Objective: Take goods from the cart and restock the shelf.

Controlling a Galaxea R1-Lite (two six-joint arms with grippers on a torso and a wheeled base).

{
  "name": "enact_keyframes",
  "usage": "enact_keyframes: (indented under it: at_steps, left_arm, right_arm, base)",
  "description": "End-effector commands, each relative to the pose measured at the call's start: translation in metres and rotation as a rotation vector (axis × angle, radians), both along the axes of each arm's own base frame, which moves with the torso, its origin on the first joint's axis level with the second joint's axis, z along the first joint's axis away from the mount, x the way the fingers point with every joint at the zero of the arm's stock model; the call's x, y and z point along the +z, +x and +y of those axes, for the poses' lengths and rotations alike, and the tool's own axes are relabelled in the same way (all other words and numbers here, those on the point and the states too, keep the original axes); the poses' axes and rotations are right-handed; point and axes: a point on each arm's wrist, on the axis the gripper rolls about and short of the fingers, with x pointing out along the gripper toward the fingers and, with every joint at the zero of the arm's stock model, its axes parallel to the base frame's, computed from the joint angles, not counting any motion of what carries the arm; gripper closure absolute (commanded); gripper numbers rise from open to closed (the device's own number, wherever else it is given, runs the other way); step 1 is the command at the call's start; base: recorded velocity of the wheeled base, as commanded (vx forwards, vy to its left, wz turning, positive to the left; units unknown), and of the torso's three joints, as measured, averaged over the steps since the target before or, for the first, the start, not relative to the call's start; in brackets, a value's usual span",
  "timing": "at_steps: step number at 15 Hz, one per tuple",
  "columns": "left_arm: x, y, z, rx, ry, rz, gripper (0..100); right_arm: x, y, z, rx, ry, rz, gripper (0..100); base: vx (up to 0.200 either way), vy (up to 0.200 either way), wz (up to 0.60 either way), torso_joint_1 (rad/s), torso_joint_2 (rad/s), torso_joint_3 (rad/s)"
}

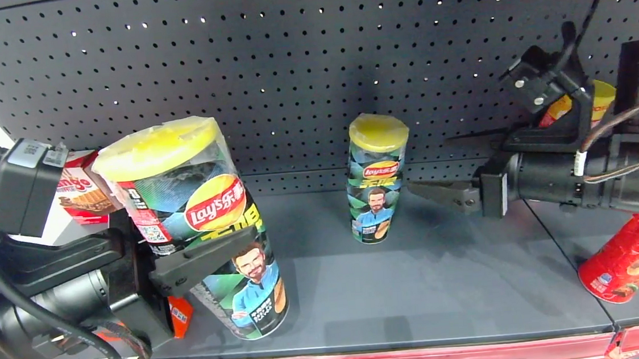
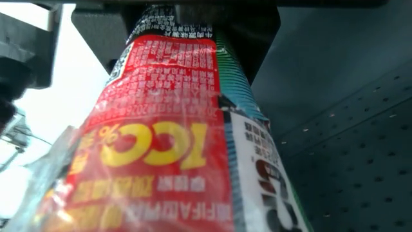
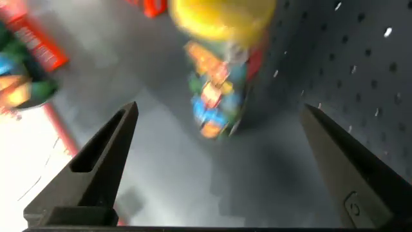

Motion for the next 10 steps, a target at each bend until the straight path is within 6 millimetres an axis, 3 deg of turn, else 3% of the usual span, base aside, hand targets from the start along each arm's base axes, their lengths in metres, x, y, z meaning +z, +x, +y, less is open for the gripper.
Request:
enact_keyframes:
  at_steps: [1, 3, 7, 10]
  left_arm:
    - [0.000, 0.002, 0.002, 0.012, 0.000, 0.000, 100]
    - [0.000, 0.002, 0.003, 0.017, 0.000, 0.000, 100]
    - [0.000, 0.002, 0.003, 0.017, 0.001, 0.001, 100]
    - [-0.001, 0.002, 0.002, 0.012, 0.002, 0.003, 100]
  right_arm:
    - [-0.022, 0.025, 0.006, -0.007, -0.017, 0.035, 0]
    - [-0.025, 0.030, 0.003, -0.007, -0.013, 0.036, 0]
    - [-0.025, 0.042, -0.014, 0.203, 0.022, -0.063, 0]
    - [-0.027, 0.047, -0.020, 0.268, 0.016, -0.083, 0]
  base:
    - [0.000, 0.000, 0.00, 0.000, 0.00, 0.000]
    - [0.000, 0.000, 0.00, 0.000, 0.00, 0.000]
    - [0.000, 0.000, 0.00, 0.000, 0.00, 0.000]
    - [0.000, 0.000, 0.00, 0.000, 0.00, 0.000]
